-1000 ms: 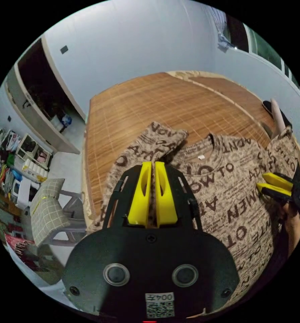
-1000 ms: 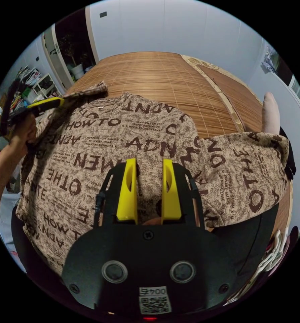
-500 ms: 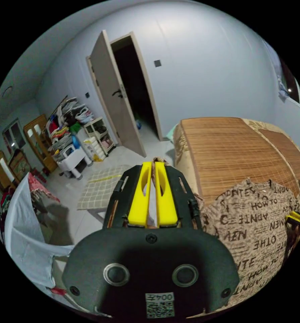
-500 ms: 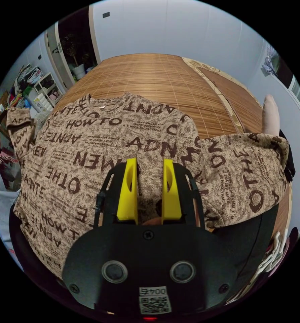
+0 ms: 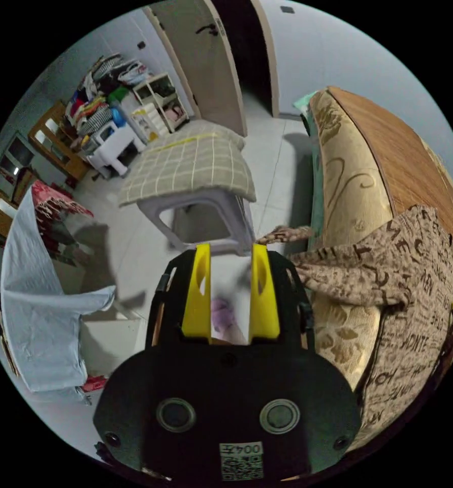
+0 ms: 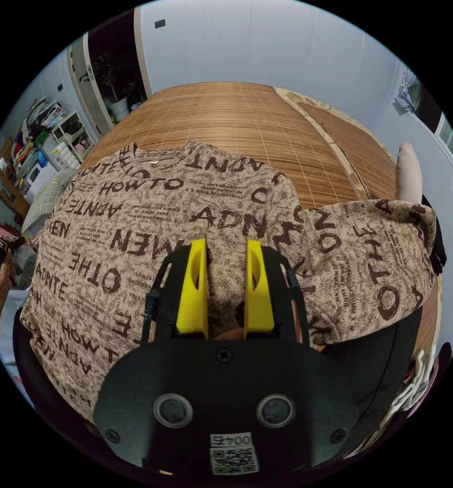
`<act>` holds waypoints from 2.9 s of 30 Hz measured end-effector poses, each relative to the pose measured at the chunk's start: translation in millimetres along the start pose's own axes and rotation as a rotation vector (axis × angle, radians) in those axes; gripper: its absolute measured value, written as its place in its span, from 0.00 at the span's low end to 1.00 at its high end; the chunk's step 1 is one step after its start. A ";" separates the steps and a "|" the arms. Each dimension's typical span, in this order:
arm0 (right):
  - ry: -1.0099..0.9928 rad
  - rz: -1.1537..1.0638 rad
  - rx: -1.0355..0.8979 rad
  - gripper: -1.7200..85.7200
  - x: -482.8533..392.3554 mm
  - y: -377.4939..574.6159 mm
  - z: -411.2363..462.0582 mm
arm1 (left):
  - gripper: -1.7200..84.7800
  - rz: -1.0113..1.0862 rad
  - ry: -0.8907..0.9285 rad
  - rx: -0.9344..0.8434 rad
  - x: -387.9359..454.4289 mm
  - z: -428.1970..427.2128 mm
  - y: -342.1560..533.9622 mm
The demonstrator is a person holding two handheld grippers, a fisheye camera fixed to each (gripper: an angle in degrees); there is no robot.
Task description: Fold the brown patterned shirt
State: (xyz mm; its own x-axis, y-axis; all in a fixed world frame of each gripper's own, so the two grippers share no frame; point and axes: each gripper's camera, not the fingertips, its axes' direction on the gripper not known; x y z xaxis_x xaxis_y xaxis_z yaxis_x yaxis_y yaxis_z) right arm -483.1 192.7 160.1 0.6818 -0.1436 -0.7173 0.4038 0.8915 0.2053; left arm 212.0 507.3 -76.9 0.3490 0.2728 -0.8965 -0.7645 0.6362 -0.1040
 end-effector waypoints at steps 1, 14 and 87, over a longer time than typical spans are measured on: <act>0.000 0.000 0.000 0.15 0.4 -1.4 -1.1 | 0.14 -0.023 0.023 -0.006 -14.7 0.4 3.8; -0.003 -0.002 0.012 0.15 6.0 -15.0 -19.1 | 0.04 0.302 0.449 0.268 228.5 -64.5 -23.9; -0.124 -0.212 0.156 0.15 63.6 -113.6 -84.3 | 0.05 0.372 0.250 0.217 464.9 32.7 -35.5</act>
State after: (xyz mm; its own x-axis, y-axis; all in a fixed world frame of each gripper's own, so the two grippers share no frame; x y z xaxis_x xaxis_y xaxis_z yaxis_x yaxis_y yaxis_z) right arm -537.0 118.5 35.0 0.6376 -0.3798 -0.6702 0.6278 0.7604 0.1664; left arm 419.1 635.1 -475.9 -0.0870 0.3460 -0.9342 -0.6726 0.6714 0.3113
